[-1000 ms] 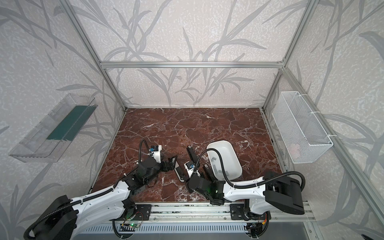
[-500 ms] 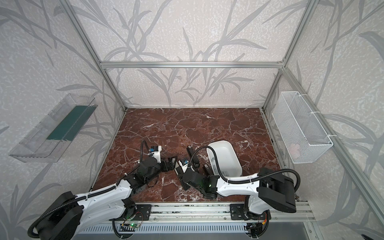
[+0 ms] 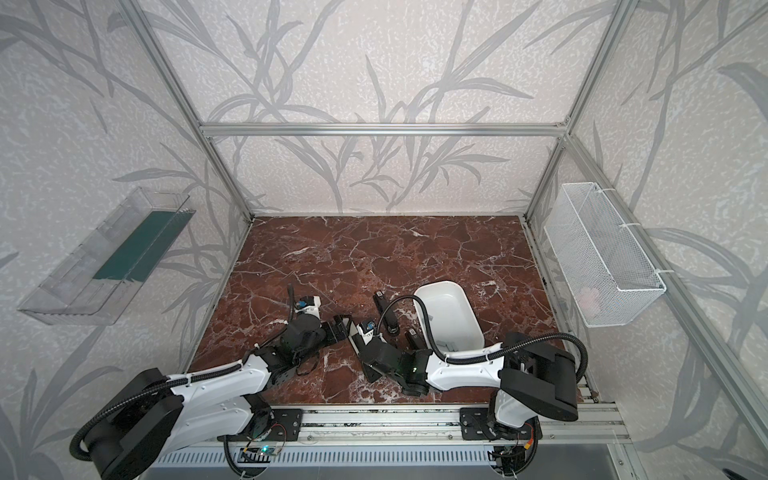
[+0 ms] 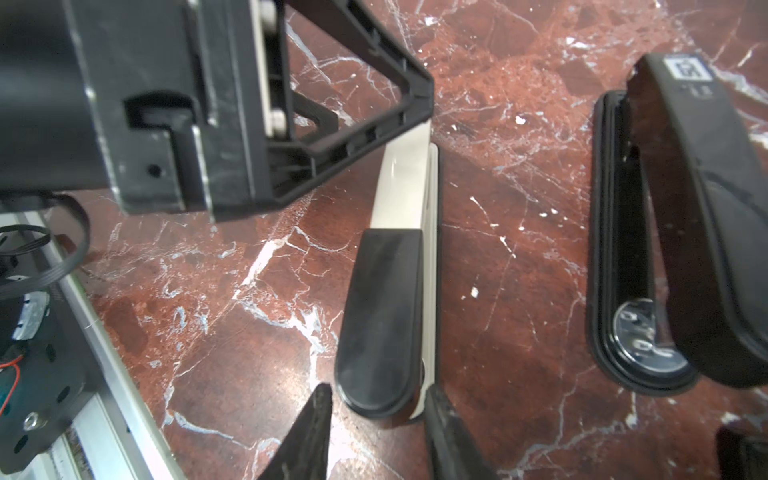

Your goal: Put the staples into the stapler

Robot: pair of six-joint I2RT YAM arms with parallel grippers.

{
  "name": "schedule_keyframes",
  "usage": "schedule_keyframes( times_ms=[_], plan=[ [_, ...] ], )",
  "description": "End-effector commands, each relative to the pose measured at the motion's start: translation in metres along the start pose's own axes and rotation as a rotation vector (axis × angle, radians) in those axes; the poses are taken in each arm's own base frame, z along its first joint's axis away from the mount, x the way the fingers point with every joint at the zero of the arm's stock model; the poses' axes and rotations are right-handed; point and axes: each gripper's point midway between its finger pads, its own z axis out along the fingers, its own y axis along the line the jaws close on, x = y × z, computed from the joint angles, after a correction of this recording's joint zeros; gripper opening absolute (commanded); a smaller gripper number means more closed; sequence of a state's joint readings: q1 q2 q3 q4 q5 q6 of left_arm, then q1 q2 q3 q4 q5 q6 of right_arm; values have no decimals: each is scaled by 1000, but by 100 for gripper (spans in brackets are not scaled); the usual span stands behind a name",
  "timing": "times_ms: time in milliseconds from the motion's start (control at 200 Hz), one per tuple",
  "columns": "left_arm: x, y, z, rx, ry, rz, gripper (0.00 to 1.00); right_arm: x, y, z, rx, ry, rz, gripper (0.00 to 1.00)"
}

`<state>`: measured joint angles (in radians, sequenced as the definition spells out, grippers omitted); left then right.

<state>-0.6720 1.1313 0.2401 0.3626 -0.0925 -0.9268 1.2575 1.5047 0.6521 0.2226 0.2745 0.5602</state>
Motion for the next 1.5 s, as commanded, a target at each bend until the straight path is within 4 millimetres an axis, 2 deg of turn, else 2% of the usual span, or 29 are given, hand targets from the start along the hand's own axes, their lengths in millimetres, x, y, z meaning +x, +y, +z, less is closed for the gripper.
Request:
schedule_keyframes(
  times_ms=[0, 205, 395, 585, 685, 805, 880, 930, 1100, 1195, 1385, 1494],
  plan=[
    [8, 3, -1, -9, 44, -116, 91, -17, 3, -8, -29, -81, 29, 40],
    [23, 10, -14, -19, 75, -191, 88, -5, -17, 8, 37, -36, 94, 30],
    [30, 3, -24, 16, 71, -136, 87, 13, -20, 23, 77, 53, 104, 24],
    [35, -6, -19, 70, 82, -132, 87, 17, -19, 26, 76, 70, 108, 22],
    [30, -15, -11, 97, 65, -130, 87, 10, -21, 19, 84, 47, 105, 25],
    [25, -29, -1, 124, 96, -99, 88, -1, -19, 9, 72, 15, 118, 40],
    [23, -36, 2, 143, 116, -92, 88, -7, -18, 2, 42, -3, 141, 44],
    [22, -33, 3, 132, 116, -118, 88, -11, -18, -1, 11, -17, 166, 46],
    [23, -24, 2, 137, 153, -214, 86, -8, -36, -4, 3, -31, 244, 46],
    [26, -20, -2, 114, 174, -237, 87, -7, -36, -2, 7, -18, 228, 46],
    [32, -30, -18, 164, 233, -279, 87, -8, -35, 5, 6, -31, 237, 46],
    [35, -23, -23, 168, 222, -283, 87, -6, -37, 9, 15, -35, 252, 44]
  ],
)
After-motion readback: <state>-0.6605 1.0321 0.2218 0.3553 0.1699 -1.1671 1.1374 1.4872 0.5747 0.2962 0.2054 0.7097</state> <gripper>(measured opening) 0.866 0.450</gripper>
